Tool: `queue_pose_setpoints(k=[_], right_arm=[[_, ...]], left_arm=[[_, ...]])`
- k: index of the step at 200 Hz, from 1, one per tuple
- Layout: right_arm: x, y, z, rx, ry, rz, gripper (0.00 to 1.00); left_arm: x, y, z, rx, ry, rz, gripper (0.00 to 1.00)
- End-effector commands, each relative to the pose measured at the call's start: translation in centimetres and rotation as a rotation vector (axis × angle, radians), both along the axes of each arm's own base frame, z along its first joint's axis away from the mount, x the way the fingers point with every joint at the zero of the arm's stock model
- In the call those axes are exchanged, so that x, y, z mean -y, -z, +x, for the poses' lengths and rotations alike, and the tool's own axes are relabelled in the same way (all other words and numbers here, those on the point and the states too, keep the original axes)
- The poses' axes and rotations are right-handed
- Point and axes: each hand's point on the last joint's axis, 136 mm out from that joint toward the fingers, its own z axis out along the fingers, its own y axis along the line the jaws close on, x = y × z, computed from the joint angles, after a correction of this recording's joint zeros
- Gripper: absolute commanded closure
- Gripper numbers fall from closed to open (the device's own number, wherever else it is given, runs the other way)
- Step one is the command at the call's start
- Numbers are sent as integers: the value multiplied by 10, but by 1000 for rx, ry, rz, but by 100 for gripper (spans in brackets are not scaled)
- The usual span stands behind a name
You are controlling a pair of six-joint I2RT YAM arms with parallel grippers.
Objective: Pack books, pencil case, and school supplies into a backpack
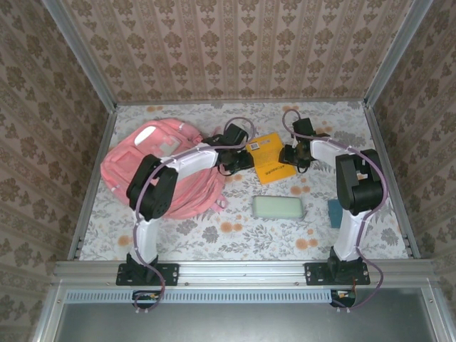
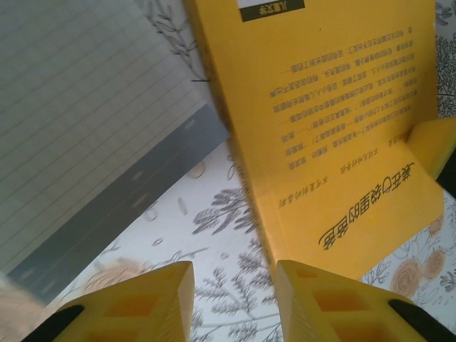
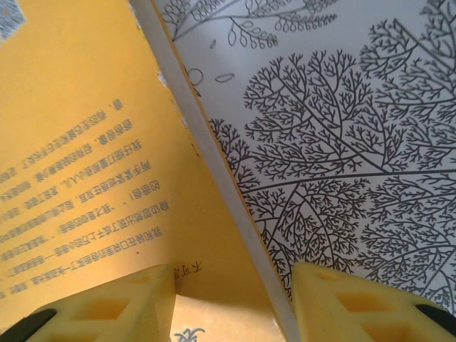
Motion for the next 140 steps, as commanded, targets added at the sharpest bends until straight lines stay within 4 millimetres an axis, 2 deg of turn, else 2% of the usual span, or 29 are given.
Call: queue_pose_setpoints(k=[1,30,44,90,117,140], right_arm=[[4,3,-4,-28,-7,-22,53],[0,11,-13,-66,-13,-1,55],[-7,7,-17,-59,-8,50,58],[-18,-7,-39,-65,24,138,59],[-16,-11,-39,-74,9,115,58],[-10,-11,-32,-73,8,71,55]], left_arm=[[22,0,2,-32,16,-60,64],[32,13,6,-55,29,-57,64],[36,16,10,-56,35,-53,63],[44,24,26,-54,60,-35,63],[41,20,31,-36,65,-32,62],[33,14,28,-35,74,-20,61]])
